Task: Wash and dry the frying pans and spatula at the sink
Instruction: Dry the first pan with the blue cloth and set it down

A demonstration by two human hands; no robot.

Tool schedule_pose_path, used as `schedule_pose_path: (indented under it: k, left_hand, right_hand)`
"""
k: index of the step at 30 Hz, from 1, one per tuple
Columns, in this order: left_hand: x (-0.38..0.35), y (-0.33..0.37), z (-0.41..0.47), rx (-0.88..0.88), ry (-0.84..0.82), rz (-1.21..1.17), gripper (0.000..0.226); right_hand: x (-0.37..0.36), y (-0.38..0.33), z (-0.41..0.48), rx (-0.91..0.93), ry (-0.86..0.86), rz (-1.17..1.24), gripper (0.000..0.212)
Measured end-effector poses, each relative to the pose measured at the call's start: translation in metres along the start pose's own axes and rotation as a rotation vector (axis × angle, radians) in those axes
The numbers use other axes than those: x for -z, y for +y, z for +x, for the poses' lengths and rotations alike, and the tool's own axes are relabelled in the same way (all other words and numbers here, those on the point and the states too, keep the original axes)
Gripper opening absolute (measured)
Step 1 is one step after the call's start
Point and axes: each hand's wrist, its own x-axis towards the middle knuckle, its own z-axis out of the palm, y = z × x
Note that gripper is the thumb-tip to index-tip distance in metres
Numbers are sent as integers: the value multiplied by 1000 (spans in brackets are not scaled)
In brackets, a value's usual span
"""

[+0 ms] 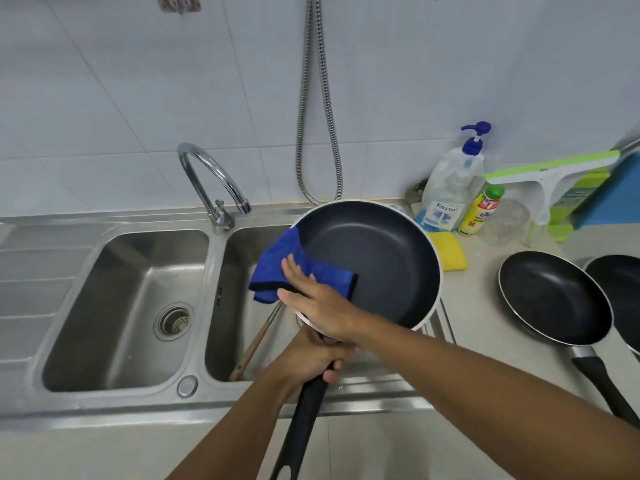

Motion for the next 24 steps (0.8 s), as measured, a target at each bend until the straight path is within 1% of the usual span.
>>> schedule_pose_path:
  k: [1,2,3,5,7,8,9,10,11,12,13,14,16,17,18,20,22,24]
  left_hand:
    - [1,-1,-1,-14,12,12,11]
    - [2,-2,0,-30,14,32,18]
    - [3,-1,0,-39,8,51,27]
    - [3,2,-1,-75,8,71,39]
    - [3,4,-2,-109,6,78,41]
    - [3,7,-4,-116,-6,88,40]
    - [3,10,-4,-127,-14,105,40]
    - [3,13,-4,-135,-21,127,38]
    - [4,16,-4,-136,-16,147,34]
    - [5,19,-3,-131,2,165,29]
    - [7,22,-3,-133,23,187,22]
    - [9,24,-2,-141,45,203,19]
    - [17,26,0,-143,85,208,22]
    - [23,27,1,-137,103,202,20]
    - [28,27,2,-126,120,188,18]
    - [35,28,0,-89,137,131,21]
    - [39,27,-4,-82,115,66,21]
    - [43,28,-11,-65,98,49,27]
  right_hand:
    - [3,-2,1,2,-66,-31,65]
    - [5,-3,5,3,-71,-100,64]
    - [10,-6,15,-3,-26,-165,65]
    - [25,-12,43,-80,172,-242,68]
    - [47,-17,66,-224,417,-250,72]
    - [58,-17,73,-298,508,-264,74]
    - [66,-15,77,-344,565,-282,75]
    - [70,-11,79,-348,589,-299,76]
    - [71,-7,78,-306,577,-312,75]
    - [70,-3,73,-222,529,-331,73]
    - [67,1,65,-118,446,-366,70]
    - [63,5,55,-14,341,-419,67]
    - [51,15,30,176,144,-482,63]
    - [47,21,16,242,72,-479,60]
    - [48,26,3,287,25,-467,57]
    - [60,34,-21,349,-12,-488,49]
    - [81,45,-42,382,-41,-602,40]
    - [108,59,-59,293,-72,-723,34]
